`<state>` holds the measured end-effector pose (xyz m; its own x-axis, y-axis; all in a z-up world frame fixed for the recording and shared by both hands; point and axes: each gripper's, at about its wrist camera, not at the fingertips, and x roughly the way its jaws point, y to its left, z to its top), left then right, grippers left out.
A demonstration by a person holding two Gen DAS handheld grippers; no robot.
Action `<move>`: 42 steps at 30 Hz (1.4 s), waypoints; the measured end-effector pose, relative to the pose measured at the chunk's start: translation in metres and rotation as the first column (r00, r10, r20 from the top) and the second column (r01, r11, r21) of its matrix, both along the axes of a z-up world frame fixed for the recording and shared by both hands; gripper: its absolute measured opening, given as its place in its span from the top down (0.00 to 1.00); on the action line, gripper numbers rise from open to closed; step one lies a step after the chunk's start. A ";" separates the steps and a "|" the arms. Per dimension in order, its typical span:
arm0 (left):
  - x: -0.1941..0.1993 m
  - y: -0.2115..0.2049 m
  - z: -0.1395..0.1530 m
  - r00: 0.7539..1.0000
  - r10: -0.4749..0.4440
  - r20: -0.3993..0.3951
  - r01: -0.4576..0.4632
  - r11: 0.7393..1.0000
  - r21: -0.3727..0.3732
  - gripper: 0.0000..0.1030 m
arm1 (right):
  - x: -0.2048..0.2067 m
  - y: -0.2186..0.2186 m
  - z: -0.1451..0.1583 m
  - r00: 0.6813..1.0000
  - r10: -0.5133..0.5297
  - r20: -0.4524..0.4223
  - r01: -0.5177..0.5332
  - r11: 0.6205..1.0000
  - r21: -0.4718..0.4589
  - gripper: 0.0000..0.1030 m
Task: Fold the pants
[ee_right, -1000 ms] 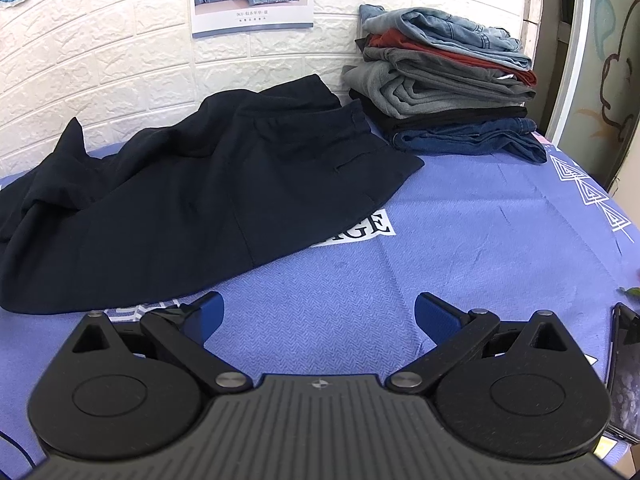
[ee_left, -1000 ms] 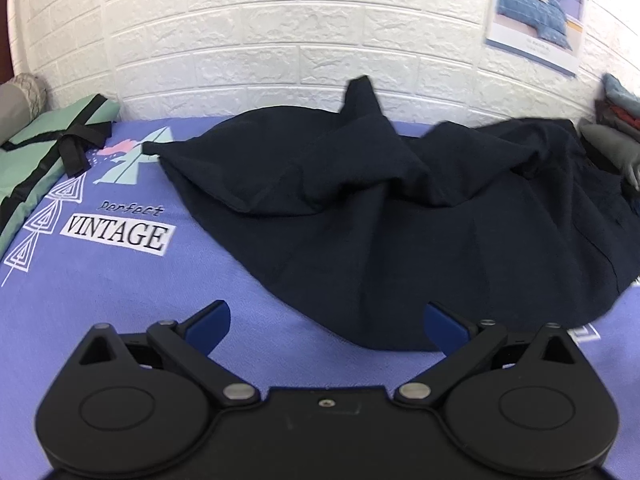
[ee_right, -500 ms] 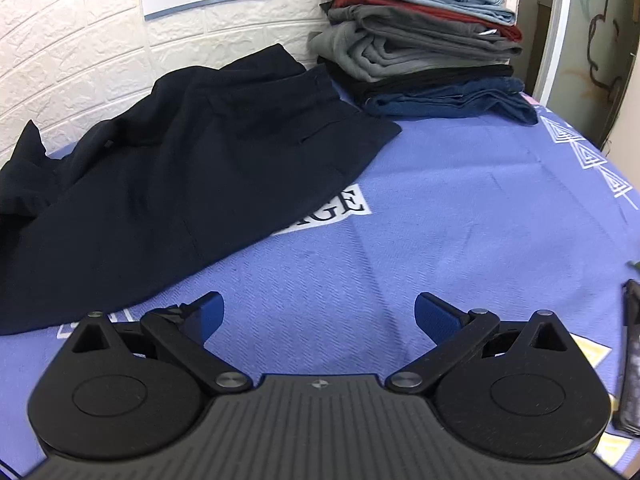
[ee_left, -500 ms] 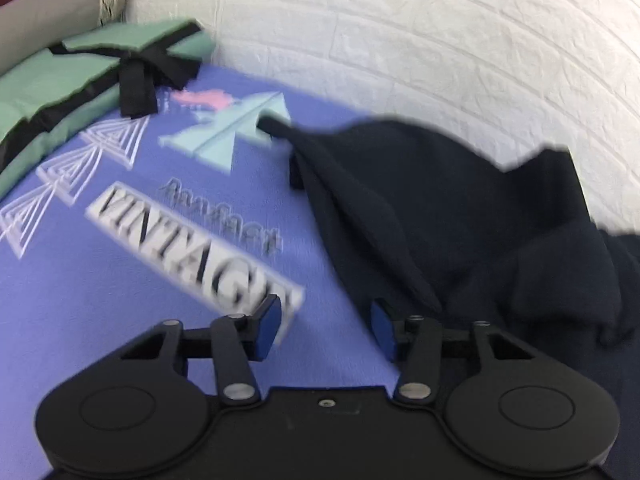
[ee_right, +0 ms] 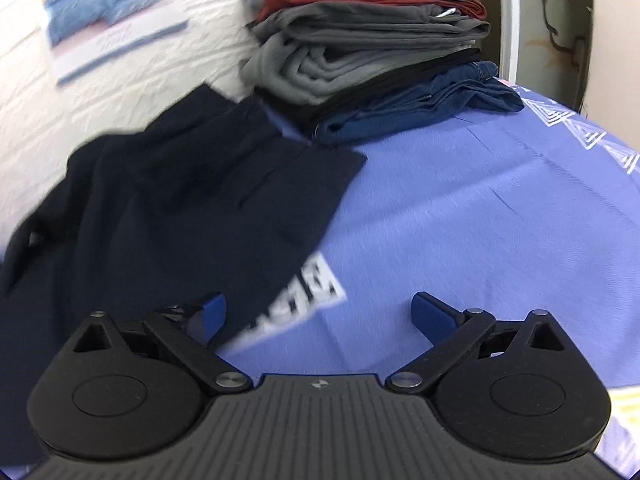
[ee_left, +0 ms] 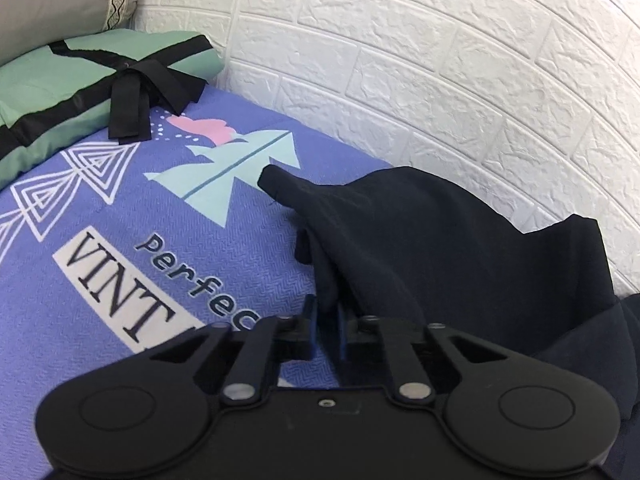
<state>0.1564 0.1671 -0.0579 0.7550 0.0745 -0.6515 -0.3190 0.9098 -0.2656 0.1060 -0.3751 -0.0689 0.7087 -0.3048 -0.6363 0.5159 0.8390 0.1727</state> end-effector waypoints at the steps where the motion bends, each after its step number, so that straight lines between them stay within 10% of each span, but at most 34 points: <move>1: 0.000 0.000 0.000 1.000 0.007 0.004 -0.007 1.000 -0.004 0.93 | 0.006 -0.002 -0.001 1.000 -0.021 0.007 0.021 1.000 -0.004 0.00; 7: -0.006 0.003 0.003 0.999 0.029 0.025 -0.029 0.999 -0.027 0.96 | 0.037 -0.024 -0.003 0.996 -0.080 0.047 0.081 0.997 -0.006 0.00; 8: -0.008 0.003 0.006 0.999 0.032 0.034 -0.031 0.999 -0.029 0.97 | 0.042 -0.026 -0.001 0.996 -0.085 0.034 0.086 0.996 -0.032 0.22; 9: -0.011 0.003 0.010 0.998 0.033 0.046 -0.031 0.999 -0.031 0.98 | 0.045 -0.029 0.003 0.997 -0.074 0.020 0.075 0.996 -0.049 0.97; 11: -0.018 0.003 0.019 0.997 0.037 0.068 -0.034 0.999 -0.041 0.99 | 0.039 -0.039 0.014 0.996 -0.067 0.057 0.066 0.997 0.031 1.00; 20: -0.093 0.042 0.080 0.971 0.141 0.194 -0.118 0.985 -0.123 1.00 | -0.080 -0.042 0.084 0.966 -0.065 0.249 0.080 0.996 -0.049 1.00; 26: -0.139 0.062 0.084 0.977 0.140 0.158 -0.115 0.981 -0.154 1.00 | -0.151 -0.070 0.082 0.986 -0.031 0.164 0.030 1.000 0.003 1.00; 31: -0.136 0.045 0.062 0.987 0.124 0.098 -0.111 0.985 -0.131 1.00 | -0.118 -0.060 0.040 0.992 0.059 0.114 -0.077 0.985 0.156 0.52; 33: -0.136 0.042 0.061 0.988 0.126 0.092 -0.117 0.988 -0.102 1.00 | -0.096 -0.054 0.031 0.990 0.074 0.122 -0.093 0.984 0.155 0.15; 42: -0.137 0.041 0.051 0.989 0.131 0.072 -0.125 0.988 -0.088 0.89 | -0.023 -0.058 0.012 0.988 0.098 0.122 -0.121 0.973 0.197 0.13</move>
